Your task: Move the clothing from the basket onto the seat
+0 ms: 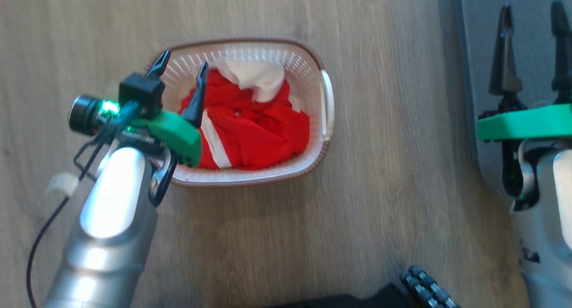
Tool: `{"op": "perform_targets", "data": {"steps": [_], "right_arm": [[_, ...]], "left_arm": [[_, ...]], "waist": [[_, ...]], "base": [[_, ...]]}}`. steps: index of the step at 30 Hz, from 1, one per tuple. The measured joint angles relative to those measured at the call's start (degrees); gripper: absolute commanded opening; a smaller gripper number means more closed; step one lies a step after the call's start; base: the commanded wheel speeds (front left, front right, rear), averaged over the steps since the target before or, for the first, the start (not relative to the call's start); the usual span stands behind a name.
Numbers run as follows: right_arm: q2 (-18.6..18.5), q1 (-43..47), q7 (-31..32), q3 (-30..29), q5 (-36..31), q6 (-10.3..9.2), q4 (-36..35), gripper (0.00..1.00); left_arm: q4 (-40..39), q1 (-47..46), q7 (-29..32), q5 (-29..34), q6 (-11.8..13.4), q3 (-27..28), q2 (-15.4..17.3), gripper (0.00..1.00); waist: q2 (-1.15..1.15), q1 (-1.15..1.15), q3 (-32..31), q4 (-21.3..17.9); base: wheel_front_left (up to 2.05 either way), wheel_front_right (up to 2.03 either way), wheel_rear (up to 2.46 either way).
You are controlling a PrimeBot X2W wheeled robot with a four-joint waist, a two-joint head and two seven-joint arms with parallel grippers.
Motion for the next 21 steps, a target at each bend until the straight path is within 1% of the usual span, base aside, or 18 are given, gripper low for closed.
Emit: {"op": "perform_targets", "data": {"steps": [6, 9, 14, 21], "right_arm": [[0.9, -1.6, -0.3, 0.1, 0.1, 0.00, -0.9, 1.00], [1.7, -1.9, -0.3, 0.3, 0.1, 0.00, -1.1, 1.00], [1.8, -2.7, -0.3, 0.6, 0.1, 0.00, -1.4, 1.00], [2.1, -4.2, -0.3, 1.4, 0.1, 0.00, -1.9, 1.00]], "left_arm": [[6.7, -5.5, 6.2, 1.6, 0.0, -2.6, 0.4, 1.00], [10.0, -7.2, 9.7, 2.5, 0.0, -3.6, 0.6, 1.00], [14.8, -10.3, 15.4, 3.0, 0.1, -4.7, 0.6, 1.00], [20.3, -13.7, 17.3, 3.0, 1.7, -4.8, 0.6, 1.00]], "waist": [[0.00, -0.01, 5.0, -3.3], [0.00, -0.01, 7.0, -4.9], [0.00, -0.01, 9.5, -6.8], [0.00, -0.02, 12.1, -8.3]], "base": [[0.00, 0.00, 0.00], [0.00, 0.00, 0.00], [0.00, 0.00, 0.00], [0.00, 0.00, 0.00]]}}
